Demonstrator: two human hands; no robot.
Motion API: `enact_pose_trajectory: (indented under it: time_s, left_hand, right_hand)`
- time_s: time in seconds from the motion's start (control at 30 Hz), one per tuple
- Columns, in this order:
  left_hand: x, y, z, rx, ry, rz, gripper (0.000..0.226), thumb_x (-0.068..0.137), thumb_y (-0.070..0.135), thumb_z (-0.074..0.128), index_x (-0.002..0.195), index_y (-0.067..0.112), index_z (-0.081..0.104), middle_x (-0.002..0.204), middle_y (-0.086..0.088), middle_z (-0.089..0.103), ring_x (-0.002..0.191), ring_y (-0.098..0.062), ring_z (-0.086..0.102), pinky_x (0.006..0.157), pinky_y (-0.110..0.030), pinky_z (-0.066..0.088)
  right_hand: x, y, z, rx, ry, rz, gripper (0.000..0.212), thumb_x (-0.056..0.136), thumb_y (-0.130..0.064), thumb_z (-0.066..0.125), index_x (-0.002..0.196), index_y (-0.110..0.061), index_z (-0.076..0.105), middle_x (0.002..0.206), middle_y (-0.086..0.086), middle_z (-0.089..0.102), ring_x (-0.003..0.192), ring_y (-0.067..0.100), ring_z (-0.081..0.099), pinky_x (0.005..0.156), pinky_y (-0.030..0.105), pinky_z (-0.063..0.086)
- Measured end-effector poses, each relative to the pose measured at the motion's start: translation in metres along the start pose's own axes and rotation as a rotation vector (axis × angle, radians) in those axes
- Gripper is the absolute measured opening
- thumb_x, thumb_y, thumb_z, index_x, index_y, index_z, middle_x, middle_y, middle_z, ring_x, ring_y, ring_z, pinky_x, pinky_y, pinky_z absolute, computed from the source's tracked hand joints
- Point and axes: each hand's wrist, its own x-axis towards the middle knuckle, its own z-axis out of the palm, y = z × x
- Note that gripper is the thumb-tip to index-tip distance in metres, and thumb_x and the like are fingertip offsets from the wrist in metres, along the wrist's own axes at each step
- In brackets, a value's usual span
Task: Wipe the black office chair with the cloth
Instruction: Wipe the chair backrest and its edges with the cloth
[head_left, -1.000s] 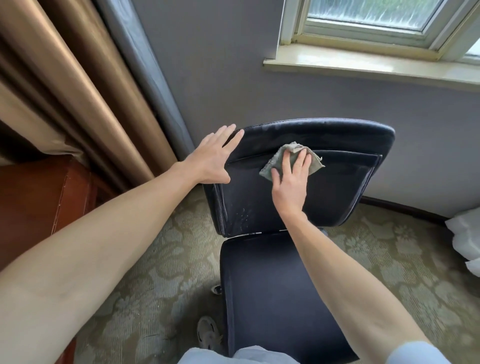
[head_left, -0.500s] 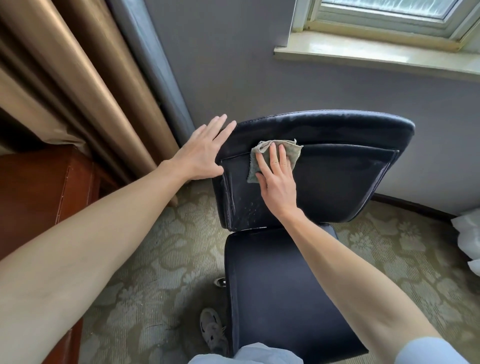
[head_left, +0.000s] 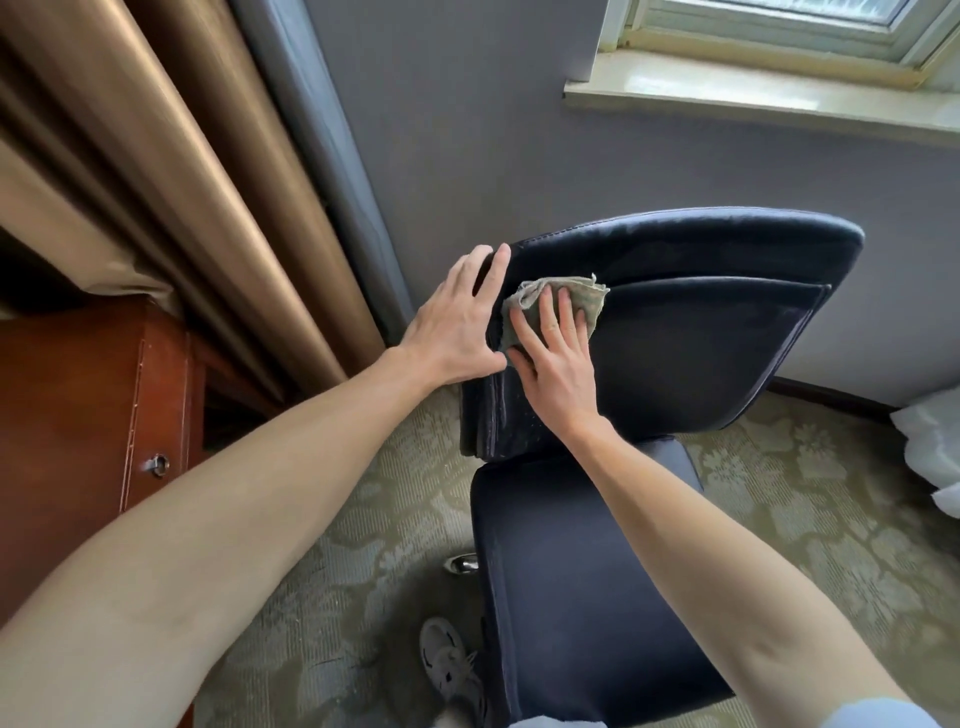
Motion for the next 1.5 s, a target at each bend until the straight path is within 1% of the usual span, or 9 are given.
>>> enact_pose_trajectory:
  time_s: [0.47,0.6,0.77,0.87,0.93,1.07,1.2,1.4,1.5]
  left_hand:
    - [-0.082,0.018,-0.008,0.080,0.059,-0.143,0.116,0.073,0.053,0.068,0.155,0.014,-0.004,0.158,-0.012,0.006,0.145,-0.028,0.013,0.114,-0.041,0.030]
    - [-0.127,0.026,-0.013,0.102,0.028,-0.214,0.126,0.069,0.053,0.075,0.154,0.017,-0.010,0.160,-0.010,-0.002,0.148,-0.026,0.006,0.113,-0.040,0.030]
    - [-0.177,0.027,-0.015,0.125,0.016,-0.223,0.134,0.065,0.053,0.079,0.153,0.015,-0.014,0.161,-0.007,-0.012,0.150,-0.022,-0.005,0.120,-0.037,0.017]
    - [-0.197,0.028,-0.018,0.151,0.005,-0.209,0.135,0.064,0.053,0.080,0.153,0.014,-0.014,0.161,-0.007,-0.014,0.149,-0.024,-0.003,0.121,-0.036,0.009]
    - [-0.203,0.029,-0.018,0.160,0.021,-0.205,0.135,0.063,0.053,0.079,0.153,0.016,-0.014,0.162,-0.006,-0.014,0.149,-0.023,-0.007,0.122,-0.042,0.007]
    - [-0.212,0.027,-0.010,0.198,0.068,-0.182,0.127,0.064,0.049,0.075,0.155,0.015,-0.007,0.163,-0.009,-0.006,0.150,-0.023,-0.005,0.121,-0.047,0.007]
    - [-0.222,0.027,0.003,0.214,0.193,-0.149,0.118,0.067,0.054,0.067,0.155,0.010,0.002,0.162,-0.013,0.005,0.150,-0.025,0.004,0.121,-0.049,0.008]
    - [-0.239,0.022,0.019,0.277,0.338,-0.085,0.121,0.065,0.070,0.058,0.155,0.010,0.005,0.162,-0.012,0.007,0.150,-0.022,0.006,0.120,-0.046,0.001]
    - [-0.244,0.021,0.029,0.305,0.424,-0.047,0.120,0.066,0.075,0.054,0.155,0.008,0.010,0.161,-0.013,0.011,0.149,-0.023,0.010,0.121,-0.044,0.002]
  right_hand:
    - [-0.044,-0.040,-0.010,0.105,-0.067,-0.088,0.048,0.099,-0.029,0.047,0.146,-0.023,0.039,0.156,0.013,0.027,0.147,0.029,0.012,0.118,0.050,0.017]
    - [-0.063,-0.063,-0.017,0.157,-0.136,-0.097,0.050,0.098,-0.036,0.044,0.147,-0.026,0.037,0.157,0.011,0.024,0.148,0.026,0.010,0.117,0.050,0.021]
    - [-0.086,-0.093,-0.026,0.257,-0.177,-0.101,0.054,0.097,-0.040,0.042,0.148,-0.025,0.033,0.158,0.014,0.021,0.148,0.030,0.009,0.115,0.054,0.026]
    - [-0.098,-0.115,-0.035,0.345,-0.188,0.023,0.058,0.097,-0.040,0.047,0.150,-0.026,0.029,0.160,0.012,0.014,0.148,0.027,0.005,0.111,0.050,0.035]
    - [-0.100,-0.128,-0.042,0.411,-0.219,0.143,0.062,0.097,-0.038,0.051,0.152,-0.029,0.023,0.162,0.005,0.005,0.148,0.019,-0.004,0.109,0.044,0.038]
    - [-0.101,-0.150,-0.044,0.492,-0.184,0.296,0.064,0.098,-0.039,0.050,0.152,-0.032,0.017,0.162,-0.003,0.004,0.148,0.011,-0.009,0.112,0.038,0.031]
    - [-0.113,-0.161,-0.032,0.531,-0.105,0.335,0.061,0.098,-0.041,0.049,0.151,-0.035,0.019,0.161,-0.007,0.009,0.147,0.007,-0.007,0.115,0.035,0.029]
    - [-0.137,-0.138,-0.015,0.637,0.022,0.125,0.055,0.094,-0.034,0.057,0.146,-0.029,0.037,0.158,-0.003,0.020,0.149,0.012,0.005,0.118,0.028,0.016]
    - [-0.147,-0.120,-0.008,0.616,0.075,-0.076,0.056,0.093,-0.040,0.056,0.144,-0.026,0.038,0.155,-0.004,0.021,0.148,0.017,0.011,0.120,0.040,0.020]
